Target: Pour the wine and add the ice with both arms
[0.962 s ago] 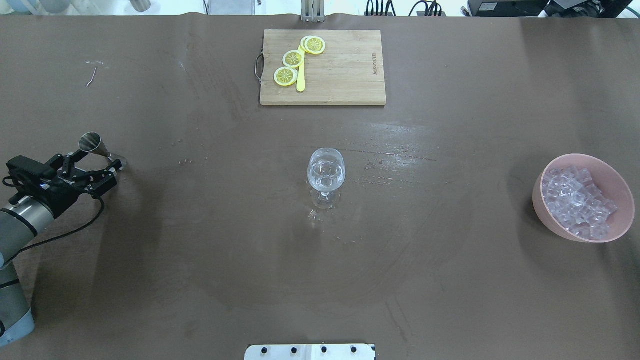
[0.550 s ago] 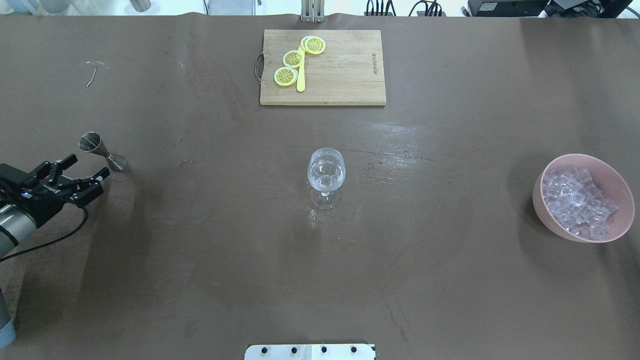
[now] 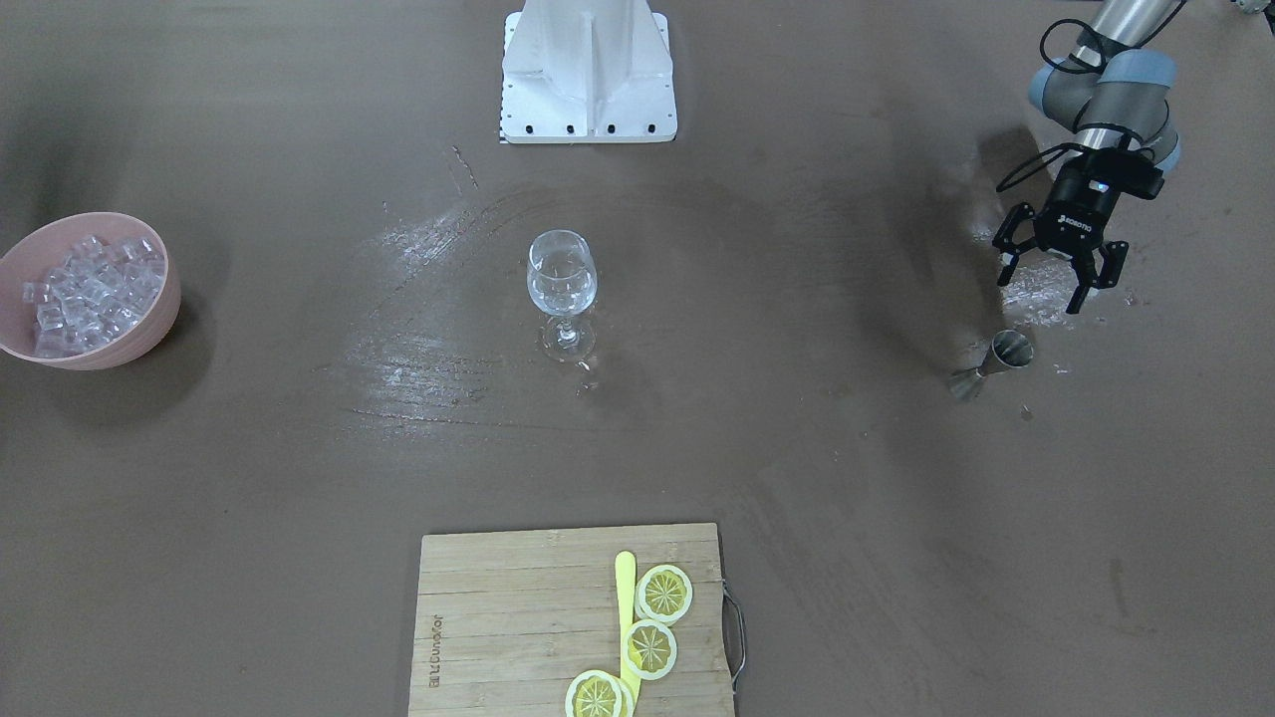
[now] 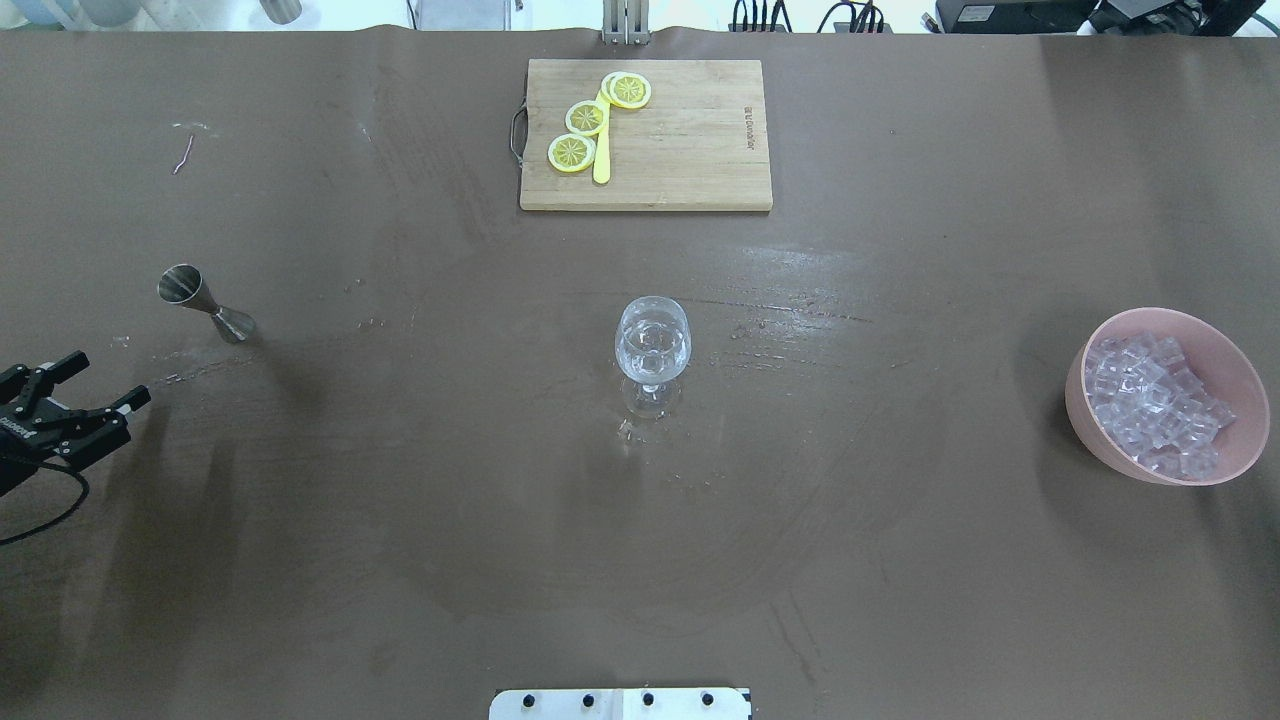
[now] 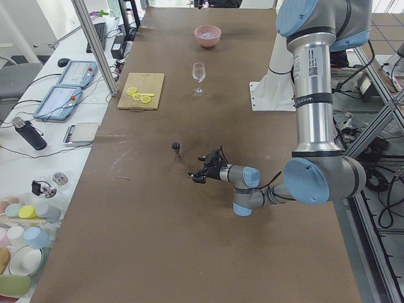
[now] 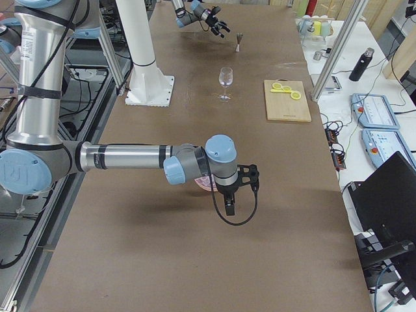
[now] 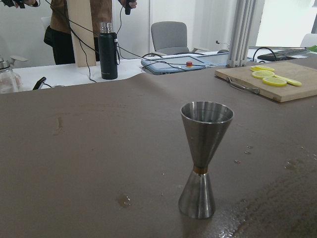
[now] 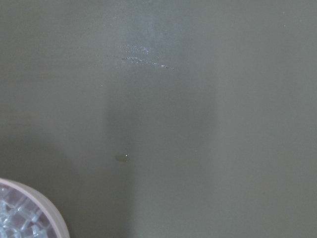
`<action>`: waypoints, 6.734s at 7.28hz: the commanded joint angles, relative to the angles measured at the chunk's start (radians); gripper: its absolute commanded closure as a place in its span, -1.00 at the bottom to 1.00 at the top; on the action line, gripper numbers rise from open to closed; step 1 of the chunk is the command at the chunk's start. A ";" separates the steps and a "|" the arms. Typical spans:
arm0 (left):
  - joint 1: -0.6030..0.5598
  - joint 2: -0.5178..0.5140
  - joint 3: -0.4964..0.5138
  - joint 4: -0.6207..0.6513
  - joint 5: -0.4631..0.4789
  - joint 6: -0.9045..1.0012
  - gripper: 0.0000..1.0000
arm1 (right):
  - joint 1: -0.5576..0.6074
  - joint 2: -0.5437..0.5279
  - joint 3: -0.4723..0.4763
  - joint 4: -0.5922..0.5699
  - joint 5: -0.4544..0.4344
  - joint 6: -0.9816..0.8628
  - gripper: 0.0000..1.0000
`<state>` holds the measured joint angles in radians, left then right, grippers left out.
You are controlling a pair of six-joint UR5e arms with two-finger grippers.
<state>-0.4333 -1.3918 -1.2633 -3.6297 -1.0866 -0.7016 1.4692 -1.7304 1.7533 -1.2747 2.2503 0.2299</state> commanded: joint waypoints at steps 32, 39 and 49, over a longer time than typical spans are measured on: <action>-1.147 -0.202 -0.459 2.214 -1.280 0.820 -0.96 | -0.510 -0.040 0.213 0.097 -0.273 0.761 -0.94; -1.145 -0.202 -0.459 2.214 -1.282 0.820 -0.96 | -0.590 -0.083 0.213 0.149 -0.322 0.830 -0.39; -1.145 -0.202 -0.459 2.214 -1.282 0.821 -0.96 | -0.615 -0.107 0.199 0.212 -0.324 0.832 0.67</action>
<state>-1.5785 -1.5938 -1.7227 -1.4159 -2.3684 0.1196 0.8553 -1.8378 1.9529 -1.0619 1.9267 1.0634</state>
